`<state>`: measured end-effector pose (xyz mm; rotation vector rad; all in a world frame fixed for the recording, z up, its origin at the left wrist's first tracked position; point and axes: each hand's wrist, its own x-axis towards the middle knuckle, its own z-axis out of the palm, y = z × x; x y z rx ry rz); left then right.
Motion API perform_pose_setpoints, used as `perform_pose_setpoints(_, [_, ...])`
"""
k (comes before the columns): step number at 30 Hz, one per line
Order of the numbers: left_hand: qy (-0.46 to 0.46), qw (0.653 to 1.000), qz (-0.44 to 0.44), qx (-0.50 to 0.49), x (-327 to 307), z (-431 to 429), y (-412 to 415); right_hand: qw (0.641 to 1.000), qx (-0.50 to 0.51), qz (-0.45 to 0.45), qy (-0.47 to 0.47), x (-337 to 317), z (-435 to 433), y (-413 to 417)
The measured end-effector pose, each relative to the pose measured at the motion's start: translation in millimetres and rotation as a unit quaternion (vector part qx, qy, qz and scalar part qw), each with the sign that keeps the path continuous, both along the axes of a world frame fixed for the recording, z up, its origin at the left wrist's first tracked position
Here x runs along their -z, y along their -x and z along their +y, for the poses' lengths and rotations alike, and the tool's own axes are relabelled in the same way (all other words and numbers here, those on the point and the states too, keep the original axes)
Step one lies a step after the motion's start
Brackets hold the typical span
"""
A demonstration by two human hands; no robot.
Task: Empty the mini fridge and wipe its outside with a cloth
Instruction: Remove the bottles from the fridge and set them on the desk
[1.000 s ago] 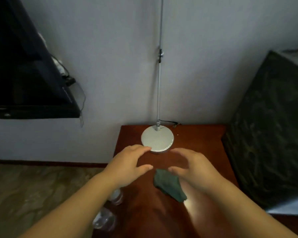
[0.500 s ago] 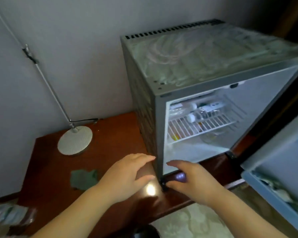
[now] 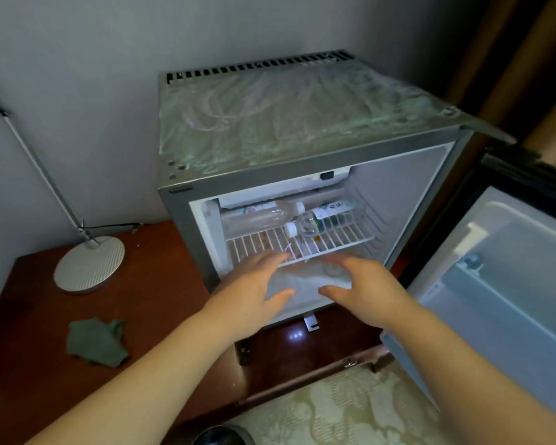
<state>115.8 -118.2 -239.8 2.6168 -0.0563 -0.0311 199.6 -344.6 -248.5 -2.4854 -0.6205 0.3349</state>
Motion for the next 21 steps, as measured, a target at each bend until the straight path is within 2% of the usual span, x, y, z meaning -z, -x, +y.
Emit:
perform_pose_setpoints(3, [-0.003,0.997,0.007,-0.072,4,-8,-38,0.999,-0.008,-0.008,0.034,-7,2,-17])
perform_pose_setpoints(7, [0.049,0.99,0.005,-0.132,21,-18,-84,0.995,-0.012,-0.017,0.097,-8,6,-31])
perform_pose_setpoints(10, [0.029,0.99,0.021,-0.137,37,-21,-106,0.994,0.001,-0.004,0.109,-1,2,-35])
perform_pose_setpoints(13, [-0.006,0.988,0.0,-0.154,47,-24,-118,0.993,0.003,0.008,0.116,2,-3,-38])
perform_pose_setpoints(16, [0.011,0.985,-0.008,-0.172,45,-30,-116,0.991,0.001,0.01,0.131,1,-8,-38])
perform_pose_setpoints(21, [0.037,0.99,-0.038,-0.127,28,-42,-77,0.991,-0.001,-0.006,0.133,-5,-14,-31])
